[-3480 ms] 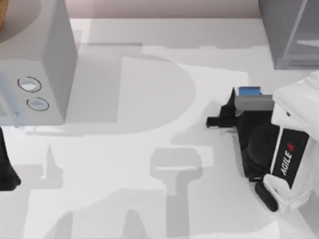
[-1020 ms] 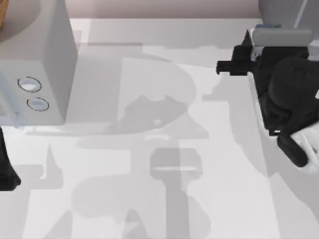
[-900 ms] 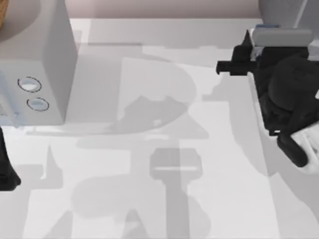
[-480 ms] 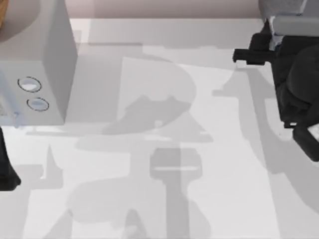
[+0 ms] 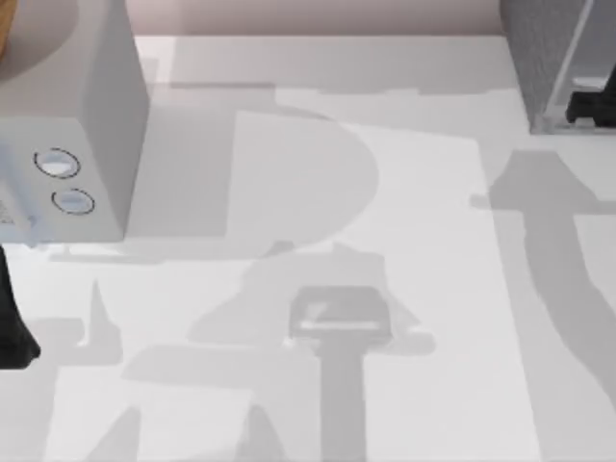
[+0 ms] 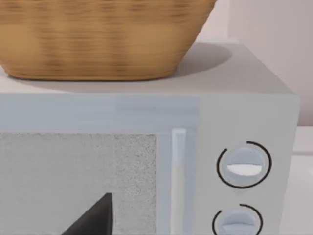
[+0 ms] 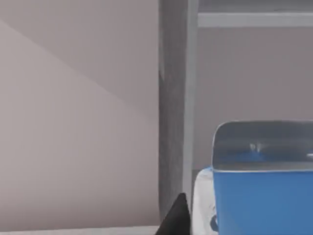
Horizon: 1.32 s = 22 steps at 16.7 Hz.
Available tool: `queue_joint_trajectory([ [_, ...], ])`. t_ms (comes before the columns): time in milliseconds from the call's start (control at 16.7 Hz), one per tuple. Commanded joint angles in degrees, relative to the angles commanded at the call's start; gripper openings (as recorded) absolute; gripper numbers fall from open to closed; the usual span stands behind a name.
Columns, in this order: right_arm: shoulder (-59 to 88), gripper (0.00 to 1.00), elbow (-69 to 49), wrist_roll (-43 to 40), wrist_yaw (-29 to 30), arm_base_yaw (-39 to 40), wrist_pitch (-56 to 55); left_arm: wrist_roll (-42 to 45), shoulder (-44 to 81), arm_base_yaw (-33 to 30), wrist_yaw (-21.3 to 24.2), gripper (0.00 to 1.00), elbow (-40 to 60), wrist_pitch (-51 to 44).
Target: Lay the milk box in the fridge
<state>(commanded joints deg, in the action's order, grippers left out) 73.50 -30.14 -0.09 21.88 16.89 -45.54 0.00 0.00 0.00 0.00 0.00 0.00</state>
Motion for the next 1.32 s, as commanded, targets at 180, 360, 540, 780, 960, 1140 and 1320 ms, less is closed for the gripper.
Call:
queue_joint_trajectory([
  [180, -14.19, 0.00, 5.86, 0.05, -4.28, -3.17, 8.82, 0.00, 0.00, 0.00, 0.00, 1.00, 0.00, 0.00],
  [360, -28.80, 0.00, 11.87, 0.09, -8.62, -6.49, 17.88, 0.00, 0.00, 0.00, 0.00, 1.00, 0.00, 0.00],
  [540, -42.83, 0.00, 17.65, 0.11, -12.80, -9.75, 26.60, 0.00, 0.00, 0.00, 0.00, 1.00, 0.00, 0.00],
  [780, -58.95, 0.00, 24.27, 0.10, -17.60, -13.51, 36.62, 0.00, 0.00, 0.00, 0.00, 1.00, 0.00, 0.00],
  [960, -67.80, 0.00, 27.87, 0.09, -20.22, -15.58, 42.08, 0.00, 0.00, 0.00, 0.00, 1.00, 0.00, 0.00],
  [1140, -72.84, 0.00, 29.89, 0.09, -21.69, -16.74, 45.15, 0.00, 0.00, 0.00, 0.00, 1.00, 0.00, 0.00],
  [1320, -73.50, 0.00, 30.15, 0.09, -21.88, -16.89, 45.54, 0.00, 0.00, 0.00, 0.00, 1.00, 0.00, 0.00],
])
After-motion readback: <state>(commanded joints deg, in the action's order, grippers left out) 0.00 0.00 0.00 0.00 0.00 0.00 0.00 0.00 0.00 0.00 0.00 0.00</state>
